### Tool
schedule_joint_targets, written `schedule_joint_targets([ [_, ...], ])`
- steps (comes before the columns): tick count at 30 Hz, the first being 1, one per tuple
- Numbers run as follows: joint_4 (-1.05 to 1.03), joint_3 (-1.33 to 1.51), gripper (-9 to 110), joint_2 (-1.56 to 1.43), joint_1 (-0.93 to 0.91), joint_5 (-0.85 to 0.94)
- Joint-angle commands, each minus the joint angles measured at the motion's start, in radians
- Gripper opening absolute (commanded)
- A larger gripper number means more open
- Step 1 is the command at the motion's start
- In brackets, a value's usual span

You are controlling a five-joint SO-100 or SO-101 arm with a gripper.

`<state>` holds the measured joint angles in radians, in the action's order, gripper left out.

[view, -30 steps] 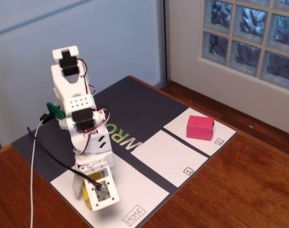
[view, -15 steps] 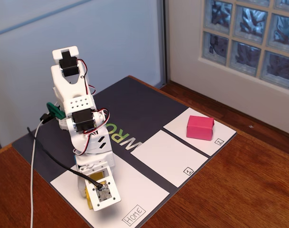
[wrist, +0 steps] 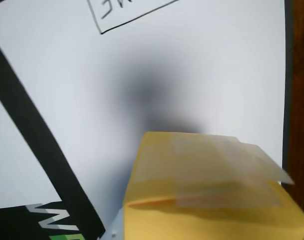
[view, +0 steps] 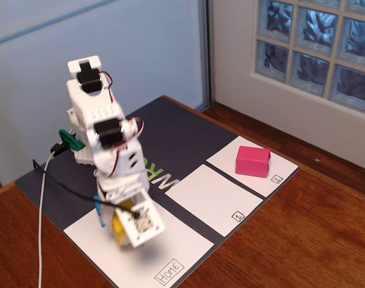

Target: Move box yellow to zone 1

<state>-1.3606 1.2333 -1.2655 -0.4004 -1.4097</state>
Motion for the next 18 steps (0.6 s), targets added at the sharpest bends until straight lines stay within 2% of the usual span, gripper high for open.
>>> schedule_joint_targets([
  [1,-0.091,-0.101,-1,-0.124,0.046,0.028],
  [14,-0.351,-0.072,0,-0.385,0.279,0.058],
  [18,-0.281,0.14,0,-0.56,0.337,0.057],
])
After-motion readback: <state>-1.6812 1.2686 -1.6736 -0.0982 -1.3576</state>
